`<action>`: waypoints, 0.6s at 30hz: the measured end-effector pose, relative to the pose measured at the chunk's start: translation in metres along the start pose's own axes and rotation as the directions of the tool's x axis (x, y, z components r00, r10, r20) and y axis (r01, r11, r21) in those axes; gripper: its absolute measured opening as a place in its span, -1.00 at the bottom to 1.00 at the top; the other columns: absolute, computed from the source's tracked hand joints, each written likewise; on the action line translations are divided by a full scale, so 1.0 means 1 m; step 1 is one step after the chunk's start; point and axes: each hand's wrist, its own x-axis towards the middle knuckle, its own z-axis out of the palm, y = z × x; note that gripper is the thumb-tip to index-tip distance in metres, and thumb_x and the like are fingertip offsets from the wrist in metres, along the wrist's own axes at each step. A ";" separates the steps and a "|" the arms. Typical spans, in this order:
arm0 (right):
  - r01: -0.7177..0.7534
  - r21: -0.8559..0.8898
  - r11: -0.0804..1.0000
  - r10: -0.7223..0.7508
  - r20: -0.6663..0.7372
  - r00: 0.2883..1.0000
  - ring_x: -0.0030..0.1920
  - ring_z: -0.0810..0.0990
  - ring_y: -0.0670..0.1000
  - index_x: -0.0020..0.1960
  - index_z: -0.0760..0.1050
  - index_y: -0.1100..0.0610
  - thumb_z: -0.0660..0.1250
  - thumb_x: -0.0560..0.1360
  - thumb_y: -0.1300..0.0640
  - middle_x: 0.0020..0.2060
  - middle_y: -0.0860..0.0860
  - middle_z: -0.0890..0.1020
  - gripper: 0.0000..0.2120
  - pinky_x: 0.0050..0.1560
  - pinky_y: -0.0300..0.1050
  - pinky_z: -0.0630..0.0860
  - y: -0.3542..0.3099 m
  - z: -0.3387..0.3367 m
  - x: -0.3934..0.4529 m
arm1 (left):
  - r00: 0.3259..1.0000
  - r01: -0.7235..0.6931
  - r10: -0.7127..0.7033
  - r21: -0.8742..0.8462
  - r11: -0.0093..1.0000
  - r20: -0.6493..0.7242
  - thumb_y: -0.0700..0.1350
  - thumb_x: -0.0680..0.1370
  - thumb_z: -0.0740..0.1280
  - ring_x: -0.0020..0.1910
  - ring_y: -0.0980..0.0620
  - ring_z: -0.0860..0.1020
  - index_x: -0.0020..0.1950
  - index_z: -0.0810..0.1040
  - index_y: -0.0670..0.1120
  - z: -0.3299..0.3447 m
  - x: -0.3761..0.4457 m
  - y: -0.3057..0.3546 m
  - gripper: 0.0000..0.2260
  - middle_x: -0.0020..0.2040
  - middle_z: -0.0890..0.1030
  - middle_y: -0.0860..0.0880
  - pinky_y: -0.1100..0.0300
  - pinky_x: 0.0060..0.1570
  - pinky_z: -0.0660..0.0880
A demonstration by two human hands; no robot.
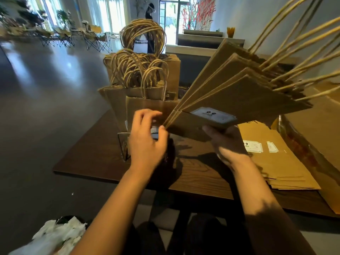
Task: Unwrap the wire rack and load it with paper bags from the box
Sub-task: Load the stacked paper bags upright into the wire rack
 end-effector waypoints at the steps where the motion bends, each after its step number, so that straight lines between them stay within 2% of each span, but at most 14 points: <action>1: 0.021 0.012 1.000 -0.022 0.013 1.000 -0.39 0.61 -0.31 -0.09 0.55 0.04 0.47 0.49 0.29 -0.40 -0.21 0.65 -0.83 -0.33 -0.41 0.50 -0.004 0.008 0.003 | 0.996 0.030 -0.023 0.089 0.996 -0.081 -0.25 0.52 0.40 0.15 0.12 0.50 0.22 0.57 -0.15 -0.008 -0.003 -0.012 -0.73 0.20 0.49 -0.06 0.30 0.12 0.48; 3: 0.022 0.023 1.000 -0.022 0.040 0.999 -0.51 0.54 -0.30 -0.12 0.52 0.00 0.49 0.48 0.22 -0.51 -0.23 0.58 -0.82 -0.45 -0.44 0.40 -0.006 0.023 0.012 | 0.993 0.074 -0.042 0.290 0.954 -0.114 -0.18 0.50 0.42 0.18 0.02 0.47 0.21 0.58 -0.12 -0.021 -0.011 -0.037 -0.72 0.20 0.48 -0.07 0.11 0.11 0.51; 5: -0.058 0.051 0.997 0.052 0.119 0.992 -0.59 0.48 -0.27 -0.02 0.54 0.01 0.48 0.47 0.07 -0.49 -0.17 0.53 -0.86 -0.54 -0.46 0.34 0.001 0.036 0.018 | 0.999 0.049 -0.041 0.474 0.879 -0.027 -0.15 0.46 0.47 0.21 -0.09 0.44 0.23 0.58 -0.09 -0.028 -0.019 -0.061 -0.66 0.21 0.49 -0.08 -0.04 0.13 0.49; 7: -0.142 -0.052 0.989 0.149 0.196 0.969 -0.54 0.52 -0.24 0.09 0.56 -0.01 0.50 0.41 -0.21 -0.40 -0.15 0.52 -0.62 -0.45 -0.40 0.45 0.001 0.050 0.019 | 0.996 0.018 -0.062 0.576 0.817 0.056 -0.12 0.43 0.53 0.26 -0.14 0.42 0.27 0.57 -0.08 -0.030 -0.027 -0.077 -0.58 0.25 0.49 -0.09 -0.09 0.14 0.46; 8: -0.166 -0.071 0.984 0.177 0.194 0.965 -0.51 0.52 -0.24 0.05 0.56 -0.04 0.51 0.32 -0.36 -0.43 -0.18 0.54 -0.50 -0.40 -0.35 0.48 0.003 0.055 0.023 | 0.994 0.010 -0.072 0.599 0.800 0.079 -0.10 0.41 0.55 0.29 -0.14 0.40 0.30 0.56 -0.07 -0.030 -0.030 -0.083 -0.54 0.27 0.49 -0.09 -0.11 0.15 0.45; 9: -0.177 -0.083 0.981 0.189 0.173 0.967 -0.52 0.51 -0.27 0.05 0.54 -0.05 0.50 0.30 -0.38 -0.51 -0.24 0.53 -0.48 -0.42 -0.34 0.46 0.012 0.060 0.031 | 0.992 0.009 -0.082 0.614 0.789 0.091 -0.08 0.41 0.56 0.30 -0.14 0.39 0.32 0.55 -0.06 -0.029 -0.032 -0.088 -0.50 0.29 0.49 -0.08 -0.12 0.15 0.43; 11: -0.186 -0.114 0.976 0.204 0.166 0.965 -0.49 0.53 -0.31 0.11 0.54 -0.02 0.48 0.36 -0.36 -0.54 -0.29 0.54 -0.48 -0.45 -0.41 0.43 0.021 0.067 0.035 | 0.991 0.023 -0.098 0.623 0.782 0.086 -0.06 0.40 0.57 0.31 -0.14 0.38 0.33 0.54 -0.05 -0.026 -0.035 -0.096 -0.48 0.30 0.49 -0.08 -0.14 0.16 0.40; 12: -0.208 -0.117 0.971 0.224 0.149 0.963 -0.35 0.61 -0.27 0.09 0.54 0.00 0.50 0.30 -0.40 -0.41 -0.23 0.62 -0.42 -0.30 -0.31 0.54 0.030 0.070 0.041 | 0.992 0.033 -0.103 0.621 0.783 0.077 -0.07 0.39 0.58 0.30 -0.14 0.38 0.31 0.53 -0.06 -0.024 -0.034 -0.100 -0.48 0.29 0.50 -0.08 -0.14 0.15 0.39; 13: -0.273 -0.157 0.949 0.292 0.116 0.949 -0.15 0.66 -0.16 0.06 0.55 0.03 0.53 0.32 -0.36 -0.25 -0.14 0.67 -0.45 -0.05 -0.16 0.59 0.031 0.073 0.039 | 0.992 0.044 -0.109 0.615 0.787 0.069 -0.09 0.38 0.60 0.27 -0.14 0.40 0.29 0.53 -0.06 -0.022 -0.034 -0.103 -0.48 0.27 0.50 -0.09 -0.13 0.13 0.40; 14: -0.284 -0.154 0.946 0.303 0.114 0.946 -0.07 0.66 -0.09 0.02 0.57 0.05 0.54 0.41 -0.23 -0.19 -0.06 0.67 -0.60 0.10 -0.11 0.55 0.036 0.073 0.039 | 0.991 0.050 -0.113 0.604 0.795 0.066 -0.11 0.37 0.61 0.24 -0.15 0.41 0.28 0.53 -0.07 -0.021 -0.033 -0.107 -0.48 0.24 0.50 -0.10 -0.13 0.10 0.42; 15: -0.243 -0.131 0.961 0.257 0.101 0.961 -0.12 0.66 -0.14 -0.02 0.60 0.06 0.54 0.48 -0.07 -0.23 -0.11 0.68 -0.76 0.06 -0.16 0.57 0.035 0.078 0.040 | 0.991 0.051 -0.114 0.589 0.807 0.069 -0.14 0.36 0.62 0.20 -0.14 0.43 0.26 0.53 -0.08 -0.020 -0.032 -0.110 -0.48 0.22 0.50 -0.10 -0.12 0.08 0.44; 16: -0.166 -0.110 0.980 0.178 0.116 0.977 -0.21 0.65 -0.23 -0.05 0.61 0.12 0.52 0.51 0.04 -0.30 -0.17 0.68 -0.84 -0.06 -0.29 0.57 0.037 0.079 0.043 | 0.991 0.051 -0.110 0.568 0.821 0.071 -0.16 0.36 0.62 0.16 -0.13 0.45 0.25 0.53 -0.09 -0.019 -0.031 -0.112 -0.49 0.20 0.50 -0.11 -0.10 0.05 0.47; 17: -0.117 -0.107 0.987 0.130 0.117 0.985 -0.25 0.64 -0.26 -0.02 0.61 0.17 0.52 0.50 0.07 -0.30 -0.20 0.69 -0.82 -0.15 -0.36 0.54 0.030 0.084 0.041 | 0.992 0.053 -0.106 0.541 0.839 0.068 -0.18 0.37 0.61 0.12 -0.12 0.47 0.24 0.53 -0.10 -0.017 -0.031 -0.115 -0.51 0.19 0.50 -0.11 -0.08 0.02 0.49; 18: -0.093 -0.085 0.992 0.105 0.151 0.983 -0.18 0.66 -0.23 0.04 0.62 0.17 0.54 0.48 0.01 -0.18 -0.16 0.72 -0.73 -0.12 -0.35 0.55 0.026 0.089 0.037 | 0.993 0.055 -0.100 0.513 0.856 0.060 -0.20 0.38 0.60 0.09 -0.12 0.48 0.23 0.53 -0.12 -0.016 -0.030 -0.117 -0.53 0.18 0.49 -0.11 -0.06 -0.01 0.51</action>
